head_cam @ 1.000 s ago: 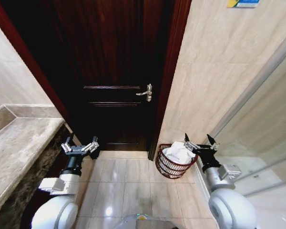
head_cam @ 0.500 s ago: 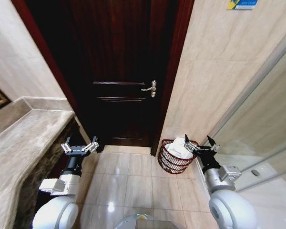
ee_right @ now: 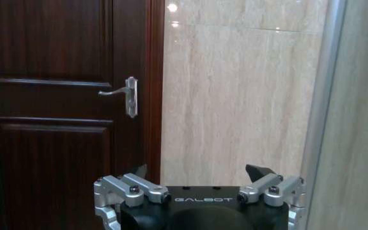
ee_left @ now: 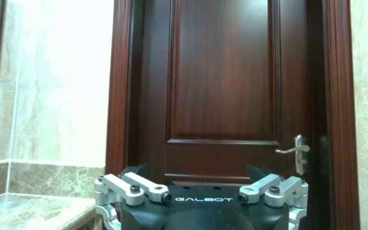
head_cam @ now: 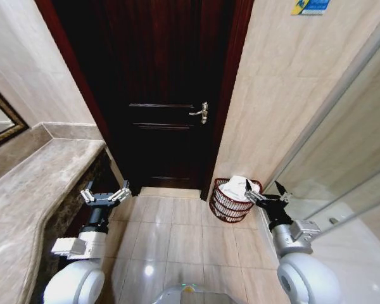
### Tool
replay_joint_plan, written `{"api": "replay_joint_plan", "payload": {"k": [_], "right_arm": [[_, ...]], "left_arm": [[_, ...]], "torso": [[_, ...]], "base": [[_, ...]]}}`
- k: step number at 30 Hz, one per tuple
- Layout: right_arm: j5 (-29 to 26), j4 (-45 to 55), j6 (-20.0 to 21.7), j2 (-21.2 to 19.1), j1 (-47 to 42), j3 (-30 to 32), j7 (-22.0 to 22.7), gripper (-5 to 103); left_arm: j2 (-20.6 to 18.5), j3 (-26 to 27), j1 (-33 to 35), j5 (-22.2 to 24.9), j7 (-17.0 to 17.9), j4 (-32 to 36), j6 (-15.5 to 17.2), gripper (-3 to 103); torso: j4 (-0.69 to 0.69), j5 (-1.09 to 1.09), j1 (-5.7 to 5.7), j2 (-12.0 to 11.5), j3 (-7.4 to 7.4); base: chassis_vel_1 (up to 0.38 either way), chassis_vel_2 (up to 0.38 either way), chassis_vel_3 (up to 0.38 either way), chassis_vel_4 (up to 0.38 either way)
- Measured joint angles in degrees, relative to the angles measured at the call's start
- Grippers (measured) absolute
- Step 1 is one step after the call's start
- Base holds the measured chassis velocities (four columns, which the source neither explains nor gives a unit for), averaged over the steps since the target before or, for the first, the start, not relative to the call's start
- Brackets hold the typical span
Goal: Discard the used towel into the hamper.
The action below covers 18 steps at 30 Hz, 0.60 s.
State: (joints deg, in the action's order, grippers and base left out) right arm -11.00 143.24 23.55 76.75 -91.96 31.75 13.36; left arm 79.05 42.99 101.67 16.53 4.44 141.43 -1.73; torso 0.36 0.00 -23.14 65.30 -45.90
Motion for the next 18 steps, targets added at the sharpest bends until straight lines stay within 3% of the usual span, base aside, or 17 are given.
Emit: {"api": "replay_joint_plan", "payload": {"k": [18], "right_arm": [[0.37, 0.0, -0.61, 0.28, -0.72, 0.02, -0.08, 100]], "left_arm": [[0.06, -0.24, 0.66, 0.1, 0.31, 1.79, 3.25, 100]], "torso": [[0.0, 0.01, 0.01, 0.0, 0.0]], "base": [[0.155, -0.153, -0.153, 0.148]]}}
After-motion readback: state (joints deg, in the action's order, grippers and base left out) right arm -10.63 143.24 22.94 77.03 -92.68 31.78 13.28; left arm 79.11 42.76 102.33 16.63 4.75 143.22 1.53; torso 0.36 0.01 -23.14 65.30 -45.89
